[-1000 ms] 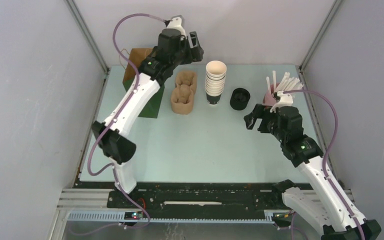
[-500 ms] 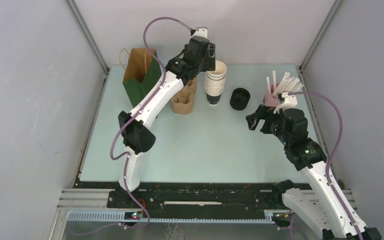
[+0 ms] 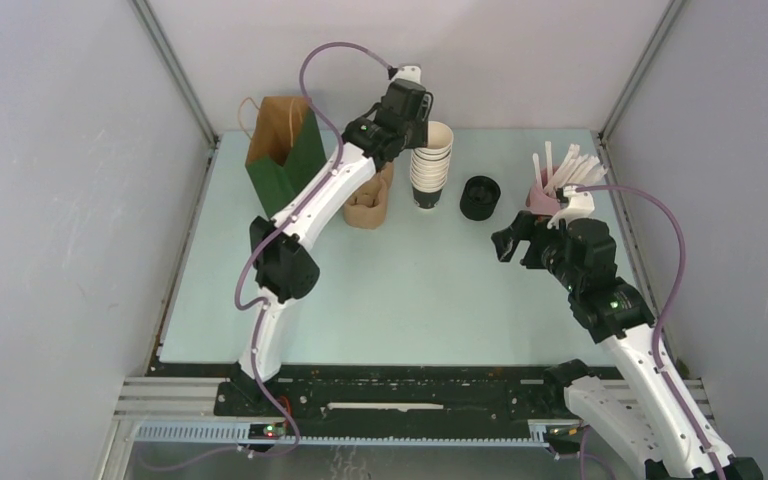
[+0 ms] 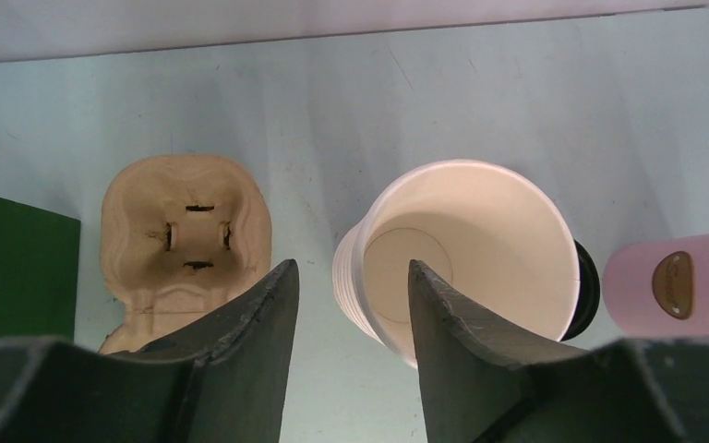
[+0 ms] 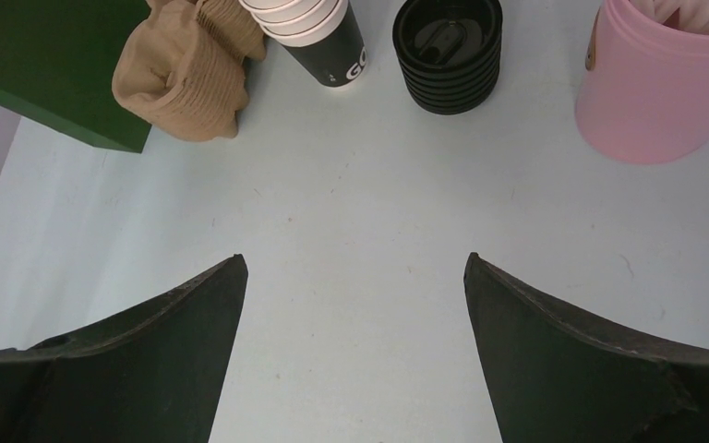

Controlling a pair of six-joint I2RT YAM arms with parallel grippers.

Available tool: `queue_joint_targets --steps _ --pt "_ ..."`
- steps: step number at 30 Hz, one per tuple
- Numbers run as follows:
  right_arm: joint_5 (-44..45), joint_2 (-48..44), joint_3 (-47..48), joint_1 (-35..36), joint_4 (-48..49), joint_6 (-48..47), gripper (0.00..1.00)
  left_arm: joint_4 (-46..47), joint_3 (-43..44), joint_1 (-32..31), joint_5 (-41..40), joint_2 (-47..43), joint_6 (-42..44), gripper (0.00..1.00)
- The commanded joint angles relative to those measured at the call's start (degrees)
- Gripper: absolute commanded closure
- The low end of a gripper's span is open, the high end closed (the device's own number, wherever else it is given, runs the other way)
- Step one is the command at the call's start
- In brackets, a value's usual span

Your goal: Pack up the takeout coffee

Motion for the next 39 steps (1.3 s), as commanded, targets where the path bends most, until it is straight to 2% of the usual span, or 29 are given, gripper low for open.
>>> queue_joint_targets --steps 1,13,27,39 --pt "-0.67 -0.47 -0.30 -0.44 0.14 -1.01 0.03 1.96 3.50 0.22 -0.87 0.53 0.14 0.49" --pt "-0.58 -0.92 -0.93 -0.60 0.73 -1.01 0.03 2.17 4.70 0.24 -0.63 1.01 0.13 0.65" --pt "-0.59 -1.51 -0.93 -0.80 0.62 -1.10 0.03 1.30 5.44 0.17 -0.18 2.66 -0.34 0.64" --pt "-0.82 -1.32 -0.93 -0.88 0.46 -0.93 0.03 1.38 5.64 -0.14 -1.31 2.08 0.29 0.82"
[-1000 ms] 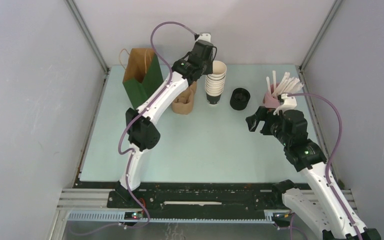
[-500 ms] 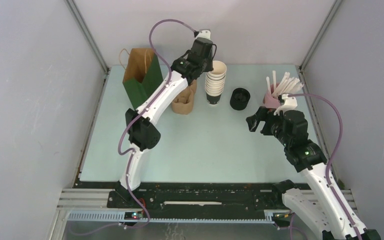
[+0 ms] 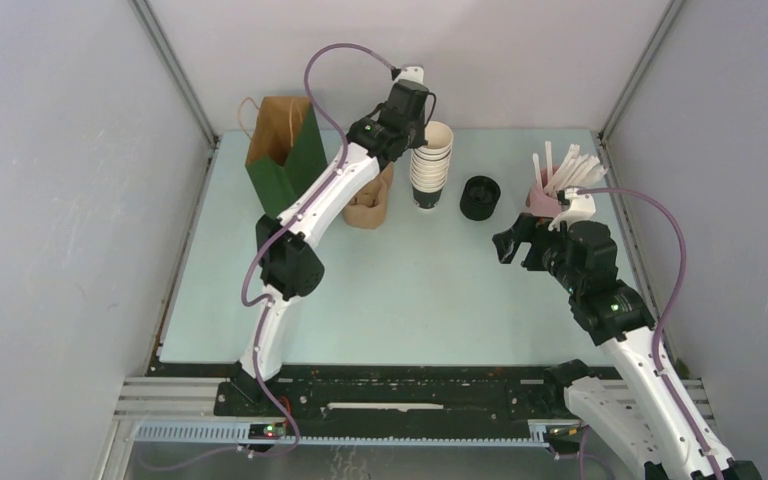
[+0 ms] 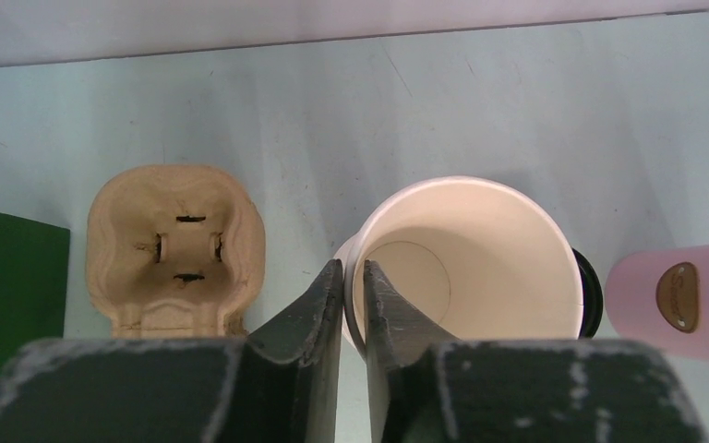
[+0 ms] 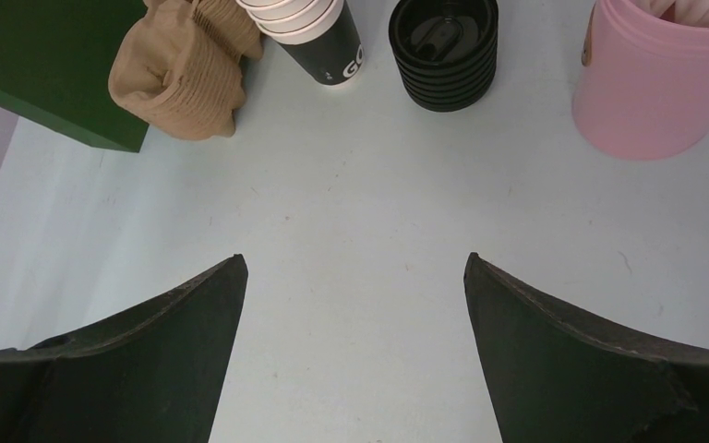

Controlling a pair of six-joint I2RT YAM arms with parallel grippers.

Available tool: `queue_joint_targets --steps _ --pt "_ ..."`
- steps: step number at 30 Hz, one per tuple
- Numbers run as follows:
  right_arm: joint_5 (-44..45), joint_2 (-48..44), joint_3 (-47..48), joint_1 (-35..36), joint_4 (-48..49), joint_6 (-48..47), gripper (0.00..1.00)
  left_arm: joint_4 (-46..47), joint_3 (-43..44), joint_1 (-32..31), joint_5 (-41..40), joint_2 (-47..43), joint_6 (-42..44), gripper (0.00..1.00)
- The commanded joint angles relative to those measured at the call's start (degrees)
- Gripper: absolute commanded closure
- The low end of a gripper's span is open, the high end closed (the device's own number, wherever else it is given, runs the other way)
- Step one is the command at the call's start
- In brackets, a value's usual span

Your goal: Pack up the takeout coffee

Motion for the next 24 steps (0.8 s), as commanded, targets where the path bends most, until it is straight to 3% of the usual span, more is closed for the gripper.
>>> queue_joint_targets --steps 1,7,15,24 --pt "-0.63 -0.40 -0.04 -0.46 0.42 -0.90 0.03 1.12 3.13 -0.14 -1.37 -1.02 0.32 0.84" --pt "-0.65 -0.15 -0.04 -0.47 0.55 -0.99 0.03 1.59 3.24 -0.20 -1.38 -2.11 0.15 0.87" --pt "-0.95 0.47 -0.04 -0.47 0.95 -1.08 0.03 2.09 3.84 -0.20 -1.05 -3.76 -0.50 0.99" --pt "-2.16 1.37 -0.04 -0.56 2.42 -0.45 0.02 2.25 3.84 -0.23 0.13 -6.31 -2.03 1.00"
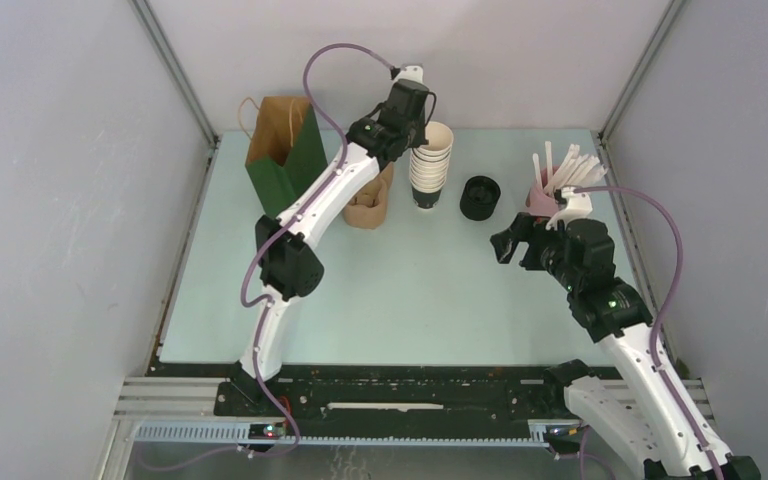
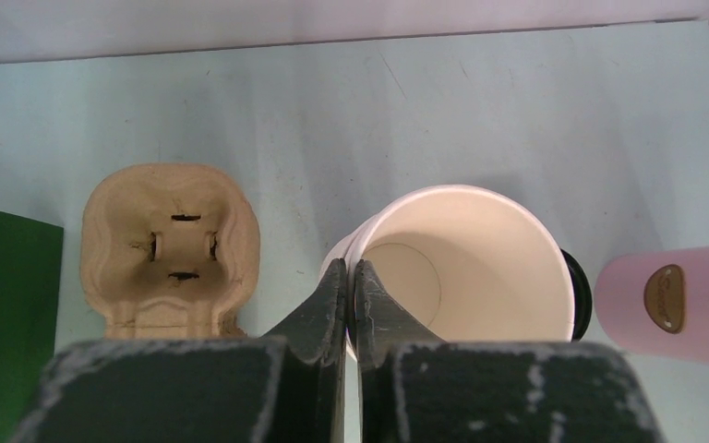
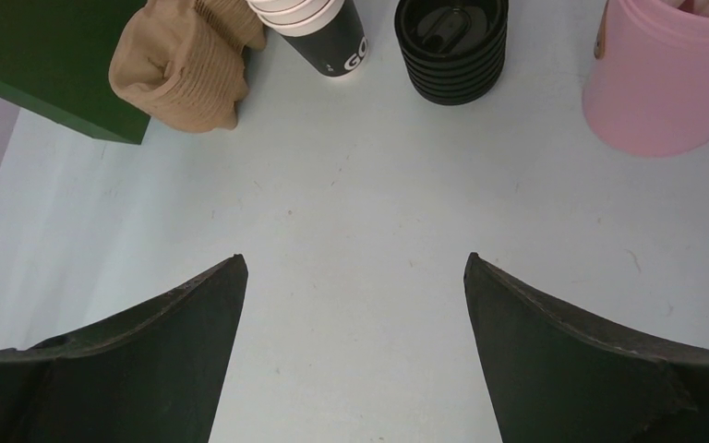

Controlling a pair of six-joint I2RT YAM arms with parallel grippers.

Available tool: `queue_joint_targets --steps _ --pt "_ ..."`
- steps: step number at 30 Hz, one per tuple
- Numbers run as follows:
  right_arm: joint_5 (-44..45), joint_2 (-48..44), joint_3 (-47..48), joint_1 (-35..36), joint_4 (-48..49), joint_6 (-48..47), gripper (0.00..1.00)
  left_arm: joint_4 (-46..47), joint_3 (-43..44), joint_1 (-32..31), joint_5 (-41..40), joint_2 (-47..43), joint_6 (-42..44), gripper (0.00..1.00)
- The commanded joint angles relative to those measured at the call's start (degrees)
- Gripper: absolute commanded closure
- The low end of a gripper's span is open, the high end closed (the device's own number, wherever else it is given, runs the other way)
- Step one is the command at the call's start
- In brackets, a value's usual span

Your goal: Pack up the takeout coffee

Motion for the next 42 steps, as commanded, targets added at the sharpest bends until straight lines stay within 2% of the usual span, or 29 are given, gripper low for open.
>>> queue_joint_targets --steps 1,7,14,21,25,29,35,39,42 --pt "-1.43 0.69 -0.04 -0.38 2.70 -0.20 0.02 2.15 3.84 -0.18 0.38 -6.38 -1.40 1.00" --pt "-5.78 4.34 0.22 -1.34 9.45 3.86 0.02 2.47 1.93 0.18 1.45 -8.19 -3.15 1.00" --pt "-8.96 13.11 5.66 -1.39 14.08 6.25 0.04 3.29 2.06 0.52 1.97 -10.14 -3.61 1.00" --pt "-7.17 12.03 6.62 -1.86 12.09 4.48 0.04 4.02 4.91 1.21 3.53 -14.31 -3.36 1.00" --pt "-5.67 9.42 6.60 -2.44 9.15 2.98 0.04 4.08 0.25 1.12 7.17 -21.90 -4.05 1.00" --pt "-3.78 6.15 6.64 -2.49 5.45 0.75 0.04 3.07 -12.55 0.10 12.91 -32.90 -3.99 1.00" --pt "-4.41 1.51 6.64 -2.36 -0.17 -1.02 0.04 6.55 -42.16 -4.24 15.15 -52.41 -3.78 1.00" --pt "-4.19 -0.02 6.64 -2.12 -2.53 -1.68 0.04 16.26 -62.36 -11.08 11.98 -62.43 -5.15 1.00" --pt "-3.83 0.16 6.64 -2.01 -3.44 -1.80 0.04 22.91 -74.34 -17.09 4.05 -65.73 -8.82 1.00"
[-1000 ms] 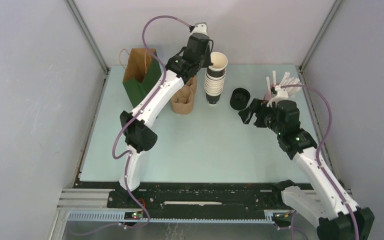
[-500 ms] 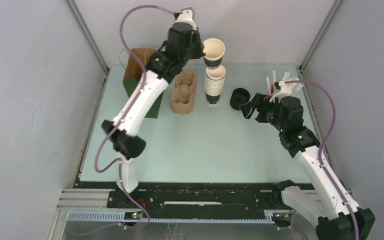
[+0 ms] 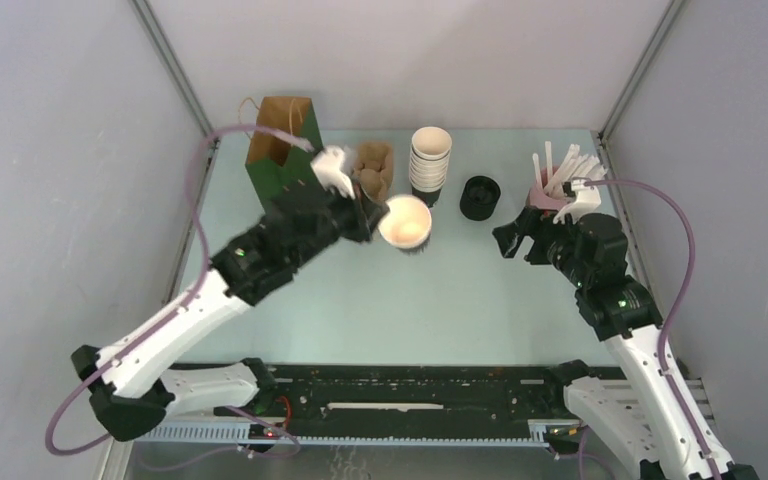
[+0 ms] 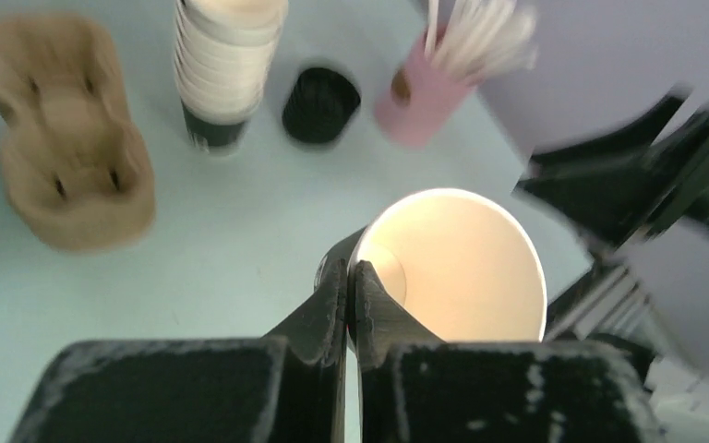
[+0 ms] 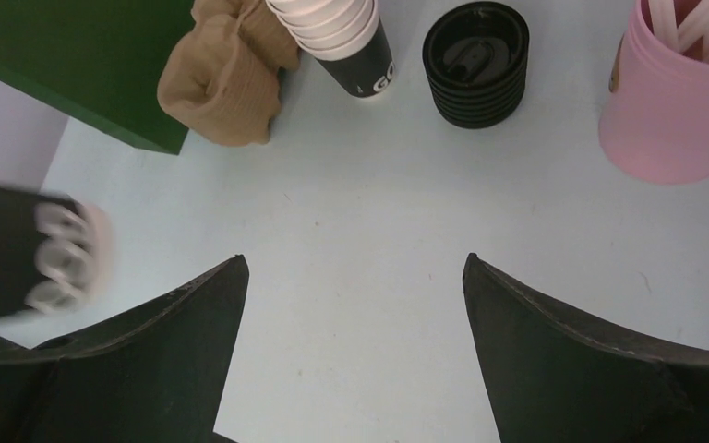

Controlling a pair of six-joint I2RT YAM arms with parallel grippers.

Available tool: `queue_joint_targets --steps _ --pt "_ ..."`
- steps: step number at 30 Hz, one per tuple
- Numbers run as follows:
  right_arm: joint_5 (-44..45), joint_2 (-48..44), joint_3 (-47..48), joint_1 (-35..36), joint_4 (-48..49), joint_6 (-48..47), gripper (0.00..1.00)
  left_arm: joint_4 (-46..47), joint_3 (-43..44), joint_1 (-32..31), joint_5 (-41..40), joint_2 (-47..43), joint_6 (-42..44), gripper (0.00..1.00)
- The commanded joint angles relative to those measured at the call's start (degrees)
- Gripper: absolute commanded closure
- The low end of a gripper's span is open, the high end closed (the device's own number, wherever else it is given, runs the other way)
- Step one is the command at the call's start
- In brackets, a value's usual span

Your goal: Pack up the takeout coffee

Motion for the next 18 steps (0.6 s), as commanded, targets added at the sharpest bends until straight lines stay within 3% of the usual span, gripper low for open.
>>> queue_joint_targets --steps 1,4,18 --pt "0.78 -0.06 2.26 0.34 -2.62 -1.84 0.04 12.76 -16.71 -7.55 -8.85 -1.23 -5.16 1.00" --pt "0.79 0.37 2.12 0.92 -2.84 -1.83 0.05 16.73 -21.85 -10.14 -14.79 0.66 -7.65 1.00" --pt "4.23 2.59 0.71 4.35 -3.32 -2.24 0.05 26.39 -26.05 -10.44 -12.80 15.62 -12.69 1.00"
